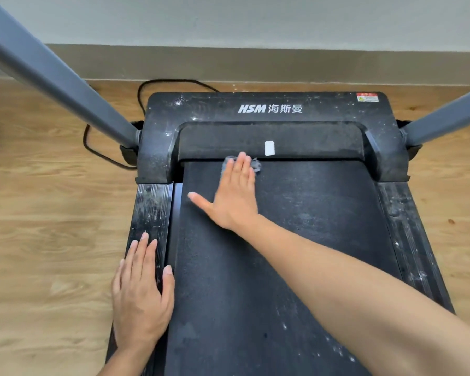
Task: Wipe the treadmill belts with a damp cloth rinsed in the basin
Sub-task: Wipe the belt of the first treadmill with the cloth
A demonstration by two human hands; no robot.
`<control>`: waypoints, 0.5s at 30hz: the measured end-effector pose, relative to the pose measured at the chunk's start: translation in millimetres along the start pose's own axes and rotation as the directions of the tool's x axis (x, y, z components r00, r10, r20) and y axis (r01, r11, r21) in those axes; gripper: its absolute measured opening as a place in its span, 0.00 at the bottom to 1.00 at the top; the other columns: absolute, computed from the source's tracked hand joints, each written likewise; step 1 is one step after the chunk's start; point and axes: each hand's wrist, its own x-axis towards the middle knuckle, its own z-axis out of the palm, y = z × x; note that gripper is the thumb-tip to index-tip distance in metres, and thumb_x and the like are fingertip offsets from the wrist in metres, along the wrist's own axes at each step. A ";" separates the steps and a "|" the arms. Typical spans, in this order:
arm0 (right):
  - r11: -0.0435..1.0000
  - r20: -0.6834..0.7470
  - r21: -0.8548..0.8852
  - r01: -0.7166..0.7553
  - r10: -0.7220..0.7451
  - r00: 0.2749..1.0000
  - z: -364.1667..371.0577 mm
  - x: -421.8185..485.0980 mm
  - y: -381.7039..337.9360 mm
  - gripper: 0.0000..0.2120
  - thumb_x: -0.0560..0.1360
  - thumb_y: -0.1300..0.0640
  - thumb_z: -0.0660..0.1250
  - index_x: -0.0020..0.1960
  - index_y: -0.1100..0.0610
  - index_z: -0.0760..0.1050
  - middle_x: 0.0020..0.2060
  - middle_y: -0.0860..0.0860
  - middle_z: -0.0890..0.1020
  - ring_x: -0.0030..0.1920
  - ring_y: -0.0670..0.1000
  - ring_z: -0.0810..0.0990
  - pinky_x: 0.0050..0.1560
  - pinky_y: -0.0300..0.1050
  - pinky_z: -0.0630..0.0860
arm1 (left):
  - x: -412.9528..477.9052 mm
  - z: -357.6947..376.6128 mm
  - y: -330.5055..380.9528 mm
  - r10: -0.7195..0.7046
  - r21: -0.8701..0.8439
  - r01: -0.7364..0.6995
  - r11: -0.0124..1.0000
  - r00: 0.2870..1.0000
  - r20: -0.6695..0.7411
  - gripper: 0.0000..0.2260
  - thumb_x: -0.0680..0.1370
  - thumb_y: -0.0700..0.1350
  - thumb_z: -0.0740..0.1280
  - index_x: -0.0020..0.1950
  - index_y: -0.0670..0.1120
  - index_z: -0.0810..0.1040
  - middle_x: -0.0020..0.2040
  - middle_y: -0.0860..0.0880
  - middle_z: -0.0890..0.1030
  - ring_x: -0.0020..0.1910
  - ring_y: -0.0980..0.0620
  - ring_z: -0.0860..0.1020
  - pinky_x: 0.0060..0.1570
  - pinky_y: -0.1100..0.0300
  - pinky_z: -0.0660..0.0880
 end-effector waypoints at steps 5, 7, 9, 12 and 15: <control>0.919 0.102 -0.121 0.375 -0.364 0.926 10.9 0.5 -13.3 0.56 0.76 0.21 0.46 0.84 0.63 0.37 0.83 0.61 0.36 0.83 0.59 0.32 0.83 0.58 0.39 | 0.8 -4.5 1.6 -0.016 -0.026 0.016 1.000 1.000 0.012 0.29 0.81 0.57 0.57 0.80 0.46 0.69 0.84 0.53 0.62 0.84 0.54 0.57 0.79 0.43 0.61; 0.835 0.132 -0.165 0.524 -0.508 0.851 12.3 -4.3 -1.2 0.54 0.77 0.22 0.45 0.84 0.62 0.39 0.84 0.59 0.40 0.84 0.57 0.35 0.83 0.57 0.42 | 1.0 -4.9 3.0 -0.015 -0.021 0.015 1.000 1.000 0.011 0.30 0.81 0.58 0.57 0.80 0.46 0.69 0.84 0.54 0.62 0.84 0.54 0.57 0.79 0.43 0.61; 0.809 0.130 -0.187 0.558 -0.542 0.830 9.0 -9.9 19.8 0.54 0.76 0.21 0.43 0.85 0.61 0.40 0.85 0.58 0.41 0.84 0.55 0.37 0.83 0.56 0.44 | 0.5 -4.6 4.1 -0.014 -0.016 0.014 1.000 1.000 0.015 0.30 0.80 0.58 0.58 0.80 0.46 0.69 0.84 0.54 0.61 0.84 0.54 0.57 0.79 0.42 0.61; 0.842 0.104 -0.183 0.508 -0.497 0.861 -4.0 -22.1 67.9 0.54 0.76 0.21 0.45 0.85 0.60 0.40 0.85 0.56 0.41 0.84 0.54 0.37 0.84 0.55 0.44 | 1.7 -5.1 4.2 -0.026 -0.021 0.027 0.999 0.999 0.026 0.31 0.80 0.59 0.58 0.81 0.47 0.68 0.85 0.55 0.60 0.84 0.55 0.56 0.79 0.41 0.61; 0.907 0.057 -0.183 0.379 -0.375 0.925 -23.6 -36.5 131.1 0.53 0.77 0.21 0.46 0.85 0.58 0.38 0.85 0.54 0.39 0.84 0.52 0.35 0.84 0.54 0.42 | 0.7 -4.1 5.9 -0.029 -0.030 0.029 0.999 0.999 0.019 0.29 0.80 0.58 0.56 0.80 0.47 0.69 0.84 0.56 0.60 0.84 0.54 0.57 0.79 0.40 0.60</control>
